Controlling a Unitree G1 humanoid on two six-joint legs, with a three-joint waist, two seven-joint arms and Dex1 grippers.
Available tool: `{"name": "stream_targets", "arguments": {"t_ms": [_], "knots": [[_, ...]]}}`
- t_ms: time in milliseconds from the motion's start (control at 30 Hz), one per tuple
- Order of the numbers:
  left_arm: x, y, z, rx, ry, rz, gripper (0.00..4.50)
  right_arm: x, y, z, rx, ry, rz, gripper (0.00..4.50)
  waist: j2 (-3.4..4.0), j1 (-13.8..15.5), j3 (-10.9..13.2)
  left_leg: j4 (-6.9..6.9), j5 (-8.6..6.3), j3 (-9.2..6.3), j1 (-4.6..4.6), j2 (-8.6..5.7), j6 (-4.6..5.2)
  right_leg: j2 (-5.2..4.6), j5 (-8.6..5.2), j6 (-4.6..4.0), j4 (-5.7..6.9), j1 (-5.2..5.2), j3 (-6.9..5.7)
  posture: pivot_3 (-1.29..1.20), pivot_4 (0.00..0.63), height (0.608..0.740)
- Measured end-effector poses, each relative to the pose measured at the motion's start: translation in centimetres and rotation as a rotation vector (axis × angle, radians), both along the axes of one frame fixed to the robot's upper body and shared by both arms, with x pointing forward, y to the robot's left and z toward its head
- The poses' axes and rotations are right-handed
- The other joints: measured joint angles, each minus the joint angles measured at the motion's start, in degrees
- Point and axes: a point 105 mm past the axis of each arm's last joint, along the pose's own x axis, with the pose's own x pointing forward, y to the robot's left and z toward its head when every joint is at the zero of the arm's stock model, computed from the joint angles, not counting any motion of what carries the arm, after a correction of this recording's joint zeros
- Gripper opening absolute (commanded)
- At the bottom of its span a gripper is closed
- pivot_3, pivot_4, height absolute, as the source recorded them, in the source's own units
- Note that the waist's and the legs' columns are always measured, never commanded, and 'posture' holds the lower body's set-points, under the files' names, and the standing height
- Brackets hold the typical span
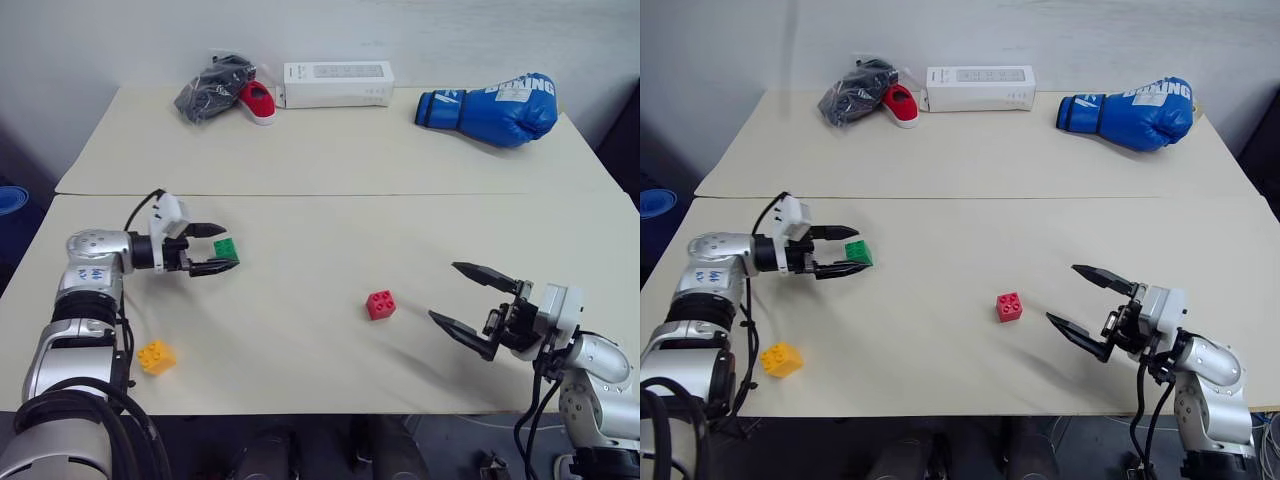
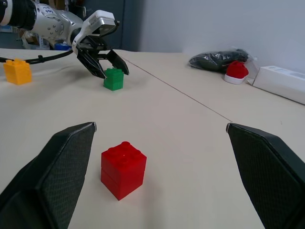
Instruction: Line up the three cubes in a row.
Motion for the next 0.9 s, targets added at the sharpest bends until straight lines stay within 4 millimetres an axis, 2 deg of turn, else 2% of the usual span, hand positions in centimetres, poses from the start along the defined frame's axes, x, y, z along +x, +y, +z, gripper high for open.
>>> {"name": "stream_targets", "arguments": {"t_ms": [200, 233, 367, 433, 500, 533, 600, 667, 767, 900], "knots": [[0.0, 0.0, -0.5, 0.043, 0.010, -0.009, 1.59, -0.7, 0.1, 0.4, -0.006, -0.025, -0.019, 4.50, -0.01, 0.00, 0.01, 0.01, 0.00, -0.01, 0.01, 0.00, 0.00, -0.02, 0.00, 0.00, 0.02, 0.00, 0.01, 0.00, 0.150, 0.740], [0.1, 0.0, -0.5, 0.046, 0.006, -0.012, 1.48, -0.8, 0.1, 0.4, -0.006, -0.026, -0.020, 4.50, -0.01, 0.02, 0.00, 0.02, 0.00, -0.01, 0.01, 0.00, 0.00, -0.03, 0.00, 0.00, 0.02, 0.00, 0.02, 0.00, 0.150, 0.740], [-0.3, -0.3, -0.3, 0.057, 0.011, -0.058, 1.48, -1.0, 0.1, 0.2, -0.011, -0.016, -0.024, 4.50, -0.01, 0.03, 0.00, 0.03, 0.00, -0.01, -0.01, 0.00, 0.01, -0.03, 0.00, 0.00, 0.03, -0.01, 0.02, 0.00, 0.150, 0.740], [-0.8, -1.3, 0.7, 0.062, 0.018, -0.154, 1.48, -1.3, -0.4, 0.1, -0.030, -0.004, -0.028, 4.50, -0.05, 0.24, 0.03, 0.11, 0.00, -0.09, -0.11, -0.01, 0.02, -0.03, 0.00, 0.00, 0.02, -0.03, 0.02, 0.00, 0.150, 0.740], [-1.4, -3.6, 2.6, 0.107, 0.000, -0.277, 1.48, -1.5, -1.1, 0.4, -0.057, -0.007, -0.032, 4.50, -0.06, 0.71, 0.03, 0.35, -0.04, -0.21, -0.23, -0.01, 0.07, -0.02, 0.01, 0.02, 0.04, -0.01, 0.07, 0.00, 0.150, 0.740], [-1.8, -5.4, 3.6, 0.146, -0.026, -0.340, 1.48, -1.6, -1.4, 0.7, -0.068, -0.012, -0.034, 4.50, -0.06, 0.95, 0.03, 0.46, -0.07, -0.27, -0.24, -0.01, 0.10, -0.04, 0.02, 0.04, 0.03, 0.06, 0.17, 0.00, 0.150, 0.740], [-3.1, -8.2, 4.5, 0.198, -0.049, -0.438, 1.48, -1.7, -1.5, 0.8, -0.083, -0.016, -0.021, 4.50, -0.06, 1.08, 0.03, 0.51, -0.11, -0.33, -0.17, 0.01, 0.10, -0.04, 0.02, 0.04, 0.01, 0.19, 0.32, 0.00, 0.150, 0.740], [-5.1, -10.6, 4.1, 0.230, -0.033, -0.524, 1.48, -1.8, -1.5, 0.7, -0.088, -0.010, -0.011, 4.50, -0.04, 1.04, 0.03, 0.51, -0.12, -0.33, -0.12, 0.04, 0.08, -0.02, 0.02, 0.04, 0.03, 0.21, 0.35, 0.00, 0.150, 0.740], [-7.1, -13.2, 2.3, 0.263, 0.011, -0.579, 1.48, -1.9, -1.6, 0.4, -0.101, 0.001, 0.010, 4.50, -0.02, 0.80, 0.04, 0.54, -0.11, -0.32, -0.10, 0.10, 0.05, 0.06, 0.01, 0.01, 0.08, 0.20, 0.38, 0.00, 0.150, 0.740], [-7.8, -14.1, 0.6, 0.276, 0.028, -0.525, 1.48, -1.9, -1.9, -0.1, -0.106, 0.014, 0.018, 4.50, -0.02, 0.85, 0.04, 0.59, -0.11, -0.33, -0.09, 0.14, 0.04, 0.06, 0.00, -0.01, 0.10, 0.21, 0.41, 0.00, 0.150, 0.740]]}}
